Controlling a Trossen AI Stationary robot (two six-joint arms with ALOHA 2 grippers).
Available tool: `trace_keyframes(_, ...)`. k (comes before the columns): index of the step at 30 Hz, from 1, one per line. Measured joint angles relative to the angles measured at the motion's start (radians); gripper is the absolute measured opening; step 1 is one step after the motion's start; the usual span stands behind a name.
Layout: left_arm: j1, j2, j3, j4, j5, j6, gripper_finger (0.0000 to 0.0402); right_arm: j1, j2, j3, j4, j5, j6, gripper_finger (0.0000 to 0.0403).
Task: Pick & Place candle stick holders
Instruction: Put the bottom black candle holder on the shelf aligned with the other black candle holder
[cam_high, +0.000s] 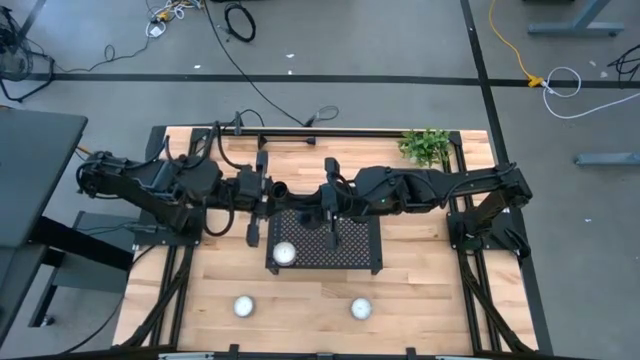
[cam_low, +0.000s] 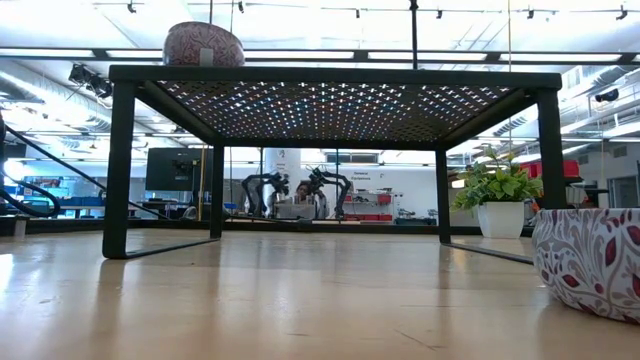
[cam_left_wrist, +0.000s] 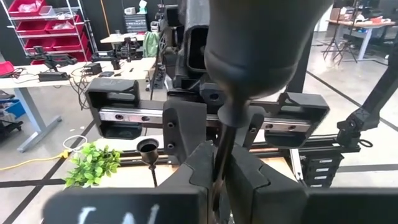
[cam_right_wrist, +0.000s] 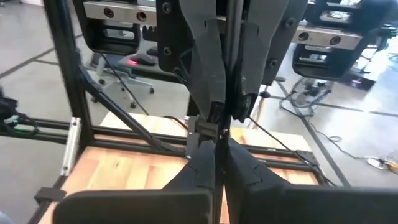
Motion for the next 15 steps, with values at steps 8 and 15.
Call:
trace_keyframes(8,0.0,0.001,0.0,0.005,-0.007,-0.001,0.0032,0.0,-0.019,0.0,-0.02,0.02,-0.006,0.0002)
trace_keyframes(15,-0.01,-0.024,0.003,-0.003,-0.024,-0.004,0.0051,0.001,-0.041,-0.002,-0.049,0.056,-0.009,0.0001)
